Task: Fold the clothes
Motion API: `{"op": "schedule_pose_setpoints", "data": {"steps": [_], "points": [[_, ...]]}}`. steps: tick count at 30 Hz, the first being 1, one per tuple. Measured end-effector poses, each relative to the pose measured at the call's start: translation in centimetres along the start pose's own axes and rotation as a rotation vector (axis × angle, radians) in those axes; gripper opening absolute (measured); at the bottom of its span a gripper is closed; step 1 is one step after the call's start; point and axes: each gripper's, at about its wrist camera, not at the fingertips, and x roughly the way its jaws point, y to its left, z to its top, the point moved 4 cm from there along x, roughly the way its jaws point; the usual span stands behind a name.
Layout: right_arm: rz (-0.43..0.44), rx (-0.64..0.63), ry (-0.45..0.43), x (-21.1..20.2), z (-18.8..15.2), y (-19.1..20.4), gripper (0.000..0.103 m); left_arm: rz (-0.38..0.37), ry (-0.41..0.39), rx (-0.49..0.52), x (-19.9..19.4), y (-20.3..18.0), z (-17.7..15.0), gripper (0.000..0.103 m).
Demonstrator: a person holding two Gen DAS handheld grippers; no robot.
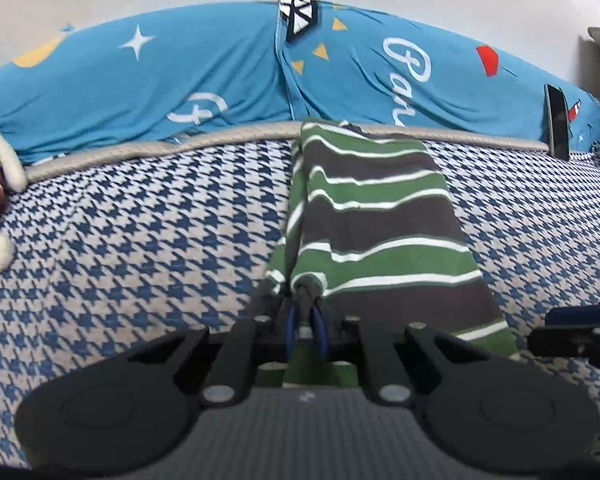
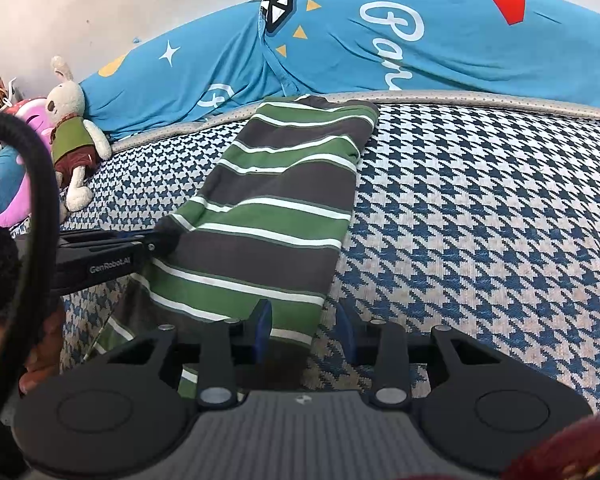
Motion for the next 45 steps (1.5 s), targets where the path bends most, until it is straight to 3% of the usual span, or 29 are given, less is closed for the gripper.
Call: {"op": "schedule_pose_setpoints", "data": {"steps": [6,12,18,21,34,42,45], "points": [[0.001,-0.004,0.016,0.4,0.0,0.0,0.036,0.007,0.05,-0.067,0.9,0.8,-0.2,0.013],[0.005,0.003,0.002,0.2,0.4,-0.3,0.036,0.003,0.077,-0.197,0.8,2.4,-0.1,0.03],[0.021,0.037,-0.026,0.1,1.5,-1.0,0.036,-0.013,0.073,-0.278,0.3,3.3,0.2,0.036],[0.037,0.048,-0.042,0.2,2.1,-1.2,0.036,0.006,0.055,-0.286,-0.1,3.4,0.4,0.044],[0.112,0.142,-0.11,2.0,5.3,-2.8,0.036,0.071,0.032,-0.288,-0.1,3.7,1.3,0.059],[0.118,0.208,-0.164,3.8,7.8,-4.4,0.036,0.099,0.065,-0.299,0.7,3.7,1.2,0.075],[0.119,0.229,-0.174,4.7,8.7,-5.0,0.036,0.148,0.09,-0.285,1.0,3.7,1.0,0.08]]}}
